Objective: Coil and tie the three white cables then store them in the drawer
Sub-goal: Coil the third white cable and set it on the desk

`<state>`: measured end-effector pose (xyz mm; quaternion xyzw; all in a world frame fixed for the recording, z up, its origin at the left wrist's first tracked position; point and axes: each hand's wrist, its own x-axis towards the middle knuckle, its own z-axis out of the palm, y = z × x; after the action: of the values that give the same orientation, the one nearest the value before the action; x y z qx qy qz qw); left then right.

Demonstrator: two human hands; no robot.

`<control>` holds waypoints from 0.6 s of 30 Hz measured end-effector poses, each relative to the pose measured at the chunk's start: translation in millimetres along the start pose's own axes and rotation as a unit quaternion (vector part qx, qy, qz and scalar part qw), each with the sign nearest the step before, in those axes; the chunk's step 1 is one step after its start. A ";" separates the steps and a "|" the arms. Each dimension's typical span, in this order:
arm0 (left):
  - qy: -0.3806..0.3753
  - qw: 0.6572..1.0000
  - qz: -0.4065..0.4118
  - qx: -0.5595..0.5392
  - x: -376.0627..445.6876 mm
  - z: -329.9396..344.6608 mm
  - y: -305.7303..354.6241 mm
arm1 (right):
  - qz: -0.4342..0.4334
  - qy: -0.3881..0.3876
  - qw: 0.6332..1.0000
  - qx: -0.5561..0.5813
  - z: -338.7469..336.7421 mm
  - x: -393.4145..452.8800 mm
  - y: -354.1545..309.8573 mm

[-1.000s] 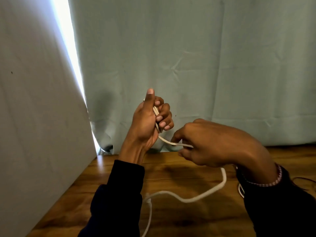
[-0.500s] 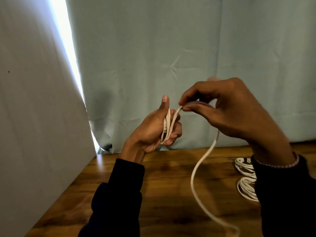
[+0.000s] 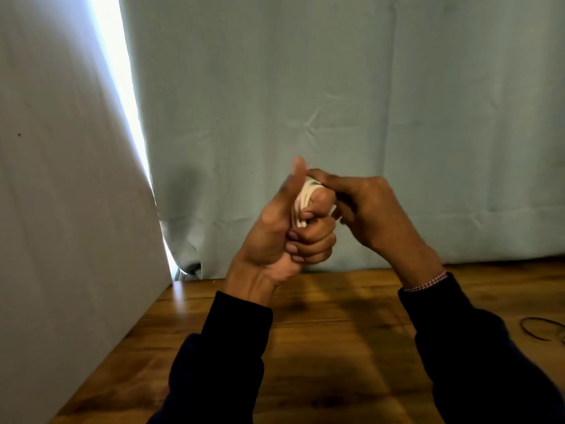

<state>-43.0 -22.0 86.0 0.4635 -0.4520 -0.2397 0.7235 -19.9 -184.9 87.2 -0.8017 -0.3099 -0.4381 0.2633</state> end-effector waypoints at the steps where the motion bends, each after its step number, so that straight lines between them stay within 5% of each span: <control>1: -0.009 0.999 0.020 -0.026 1.3 -0.9 0.7 | 0.028 -0.054 0.997 -0.037 4.0 -0.3 -2.4; 4: 0.012 0.998 0.050 -0.048 3.0 -4.5 2.5 | 0.080 -0.207 0.963 -0.150 12.7 -3.3 -17.9; 12: 0.288 0.953 0.099 -0.004 -3.3 -23.7 11.5 | 0.072 -0.471 0.875 -0.086 13.4 -11.8 -47.1; 18: 0.326 0.940 0.065 0.071 -3.5 -36.2 6.6 | 0.043 -0.418 0.901 -0.104 -11.4 -11.0 -59.5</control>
<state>-13.4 0.2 84.5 0.5355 -0.2365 0.0050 0.8107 -74.0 -155.9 92.1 -0.9466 -0.3092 -0.0803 0.0437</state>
